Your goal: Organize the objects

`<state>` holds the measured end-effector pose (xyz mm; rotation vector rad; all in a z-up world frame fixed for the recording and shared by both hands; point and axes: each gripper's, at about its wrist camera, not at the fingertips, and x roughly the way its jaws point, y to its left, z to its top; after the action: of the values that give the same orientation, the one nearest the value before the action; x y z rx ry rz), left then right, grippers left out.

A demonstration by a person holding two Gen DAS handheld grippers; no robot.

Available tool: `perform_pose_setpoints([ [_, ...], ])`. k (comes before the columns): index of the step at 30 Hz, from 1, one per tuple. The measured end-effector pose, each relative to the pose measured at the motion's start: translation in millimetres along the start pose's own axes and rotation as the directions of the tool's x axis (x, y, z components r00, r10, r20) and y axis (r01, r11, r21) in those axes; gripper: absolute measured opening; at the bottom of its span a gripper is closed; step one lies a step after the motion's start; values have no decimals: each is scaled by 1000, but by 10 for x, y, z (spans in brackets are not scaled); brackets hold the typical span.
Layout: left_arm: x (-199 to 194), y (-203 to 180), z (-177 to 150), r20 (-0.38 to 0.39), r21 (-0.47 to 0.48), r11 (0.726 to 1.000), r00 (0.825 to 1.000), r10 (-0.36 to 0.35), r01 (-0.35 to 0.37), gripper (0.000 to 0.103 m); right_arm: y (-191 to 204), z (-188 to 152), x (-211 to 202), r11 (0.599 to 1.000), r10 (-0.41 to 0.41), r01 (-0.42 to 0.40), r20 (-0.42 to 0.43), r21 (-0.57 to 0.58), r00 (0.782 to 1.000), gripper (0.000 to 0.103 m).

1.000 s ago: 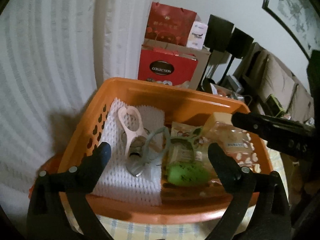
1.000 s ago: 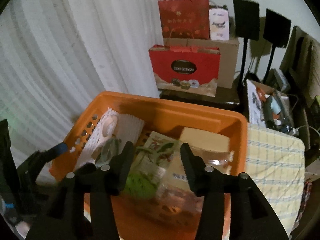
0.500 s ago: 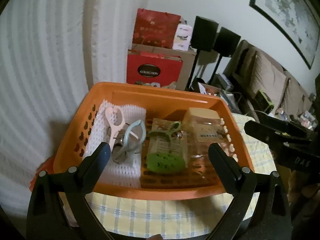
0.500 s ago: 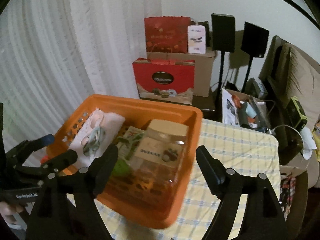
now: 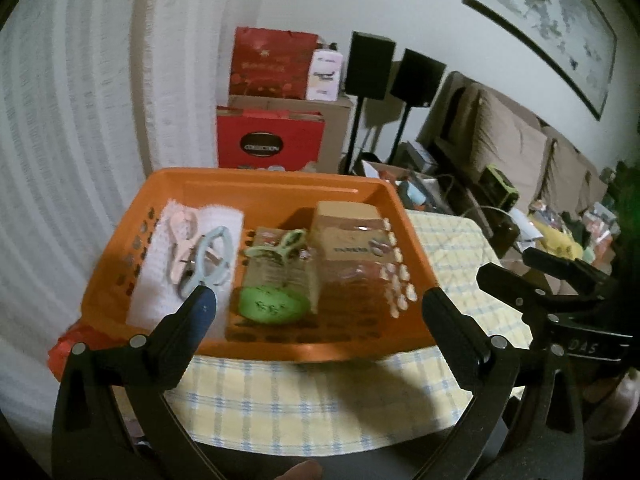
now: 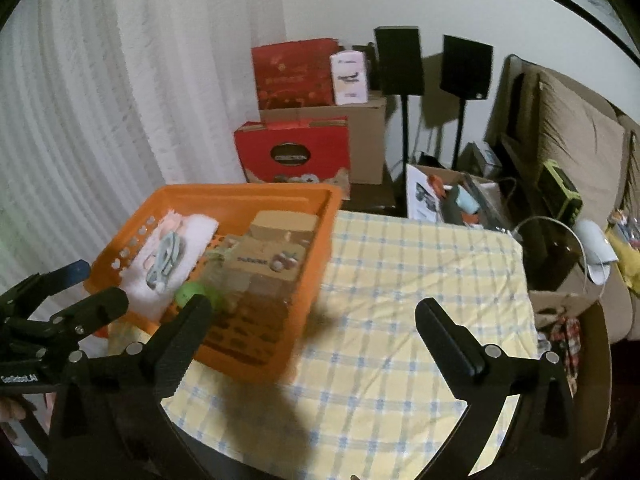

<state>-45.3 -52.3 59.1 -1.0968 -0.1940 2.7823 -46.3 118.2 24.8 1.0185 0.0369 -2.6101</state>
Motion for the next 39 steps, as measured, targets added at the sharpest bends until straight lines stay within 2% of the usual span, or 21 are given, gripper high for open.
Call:
perform_pose_setpoints([
  [7,-105,-339,-153,36,54,998,999,12,-14,103,-259,-218,-239,997,-67,66,18,31,998,103],
  [10,-144,-456,-219,40,62,998,999,-6,3,103,-354,-309,-344,996,-84,83,21,40,996,103],
  [14,-157,-588,-308,29,82,996,999,18,-20,103,-429,-438,-491,992,-115,113,35,50,993,103],
  [17,-174,-615,-389,18,62,998,1000,-6,5,103,-451,-540,-580,990,-134,132,45,51,990,103],
  [26,-247,-671,-601,2,52,999,1000,0,0,103,-539,-803,-736,985,-154,150,43,84,987,103],
  [39,-240,-762,-655,-1,65,998,1000,18,-18,103,-541,-875,-806,982,-175,171,48,87,983,103],
])
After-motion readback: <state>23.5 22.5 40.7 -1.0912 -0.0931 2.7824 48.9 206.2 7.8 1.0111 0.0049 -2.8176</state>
